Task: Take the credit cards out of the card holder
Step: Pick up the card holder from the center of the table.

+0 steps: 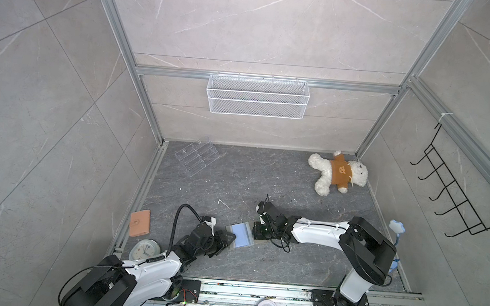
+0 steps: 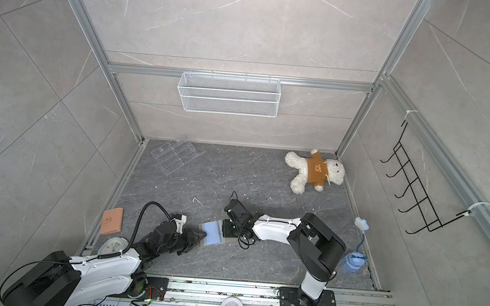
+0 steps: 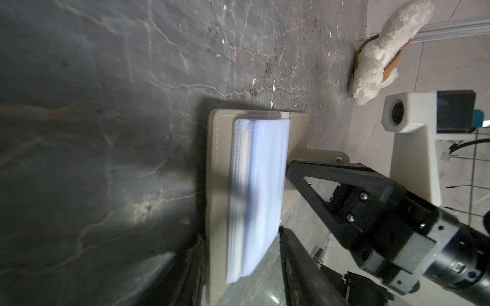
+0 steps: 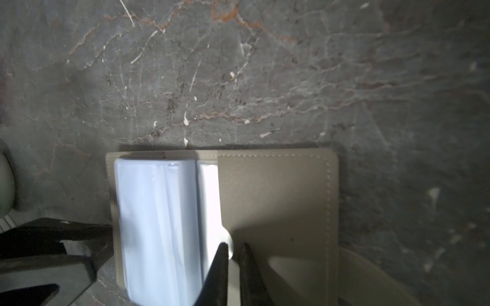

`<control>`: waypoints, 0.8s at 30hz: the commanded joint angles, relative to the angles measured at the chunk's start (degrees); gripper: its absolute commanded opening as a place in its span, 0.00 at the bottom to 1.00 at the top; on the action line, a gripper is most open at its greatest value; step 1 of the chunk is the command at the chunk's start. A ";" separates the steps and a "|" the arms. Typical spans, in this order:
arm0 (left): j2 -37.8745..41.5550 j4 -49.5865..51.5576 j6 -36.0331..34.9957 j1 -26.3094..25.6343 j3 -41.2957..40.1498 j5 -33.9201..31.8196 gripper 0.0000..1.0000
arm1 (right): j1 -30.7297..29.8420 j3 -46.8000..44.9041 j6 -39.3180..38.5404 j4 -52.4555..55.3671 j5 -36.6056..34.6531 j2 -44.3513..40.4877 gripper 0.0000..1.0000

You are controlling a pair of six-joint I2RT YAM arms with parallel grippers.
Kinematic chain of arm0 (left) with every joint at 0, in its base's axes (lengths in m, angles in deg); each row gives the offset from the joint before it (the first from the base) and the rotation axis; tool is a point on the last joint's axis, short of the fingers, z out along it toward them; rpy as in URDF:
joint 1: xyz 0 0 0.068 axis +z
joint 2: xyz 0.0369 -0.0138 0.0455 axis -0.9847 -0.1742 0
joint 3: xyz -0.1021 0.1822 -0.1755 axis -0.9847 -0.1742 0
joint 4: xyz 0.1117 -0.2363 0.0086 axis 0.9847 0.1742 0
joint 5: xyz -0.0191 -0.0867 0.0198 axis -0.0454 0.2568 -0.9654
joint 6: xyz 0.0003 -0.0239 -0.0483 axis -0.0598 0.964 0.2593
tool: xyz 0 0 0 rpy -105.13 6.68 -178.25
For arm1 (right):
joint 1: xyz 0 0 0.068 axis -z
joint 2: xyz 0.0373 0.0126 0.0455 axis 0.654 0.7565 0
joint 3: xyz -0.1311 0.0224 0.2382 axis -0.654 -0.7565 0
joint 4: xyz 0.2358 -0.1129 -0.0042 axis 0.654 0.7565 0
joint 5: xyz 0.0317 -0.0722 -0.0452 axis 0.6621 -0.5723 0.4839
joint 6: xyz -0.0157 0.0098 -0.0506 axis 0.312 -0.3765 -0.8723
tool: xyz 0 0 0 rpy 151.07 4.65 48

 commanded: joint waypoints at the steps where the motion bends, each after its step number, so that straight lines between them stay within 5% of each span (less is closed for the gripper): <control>1: 1.92 -5.60 -0.07 -0.19 -0.17 -1.04 0.39 | 0.14 -2.41 1.38 0.23 -0.26 3.16 0.14; 17: 1.78 -5.33 -3.13 -0.19 0.24 -1.29 0.11 | 0.23 -1.92 1.29 -0.01 0.04 3.86 0.13; 20: 1.28 -5.44 -3.37 -0.19 0.30 -1.05 0.00 | 0.23 -2.15 1.33 -0.35 0.42 3.02 0.14; 24: 2.82 -4.08 -4.05 -0.17 0.32 -1.18 0.00 | 0.20 -3.28 1.38 -0.60 0.82 -2.96 0.33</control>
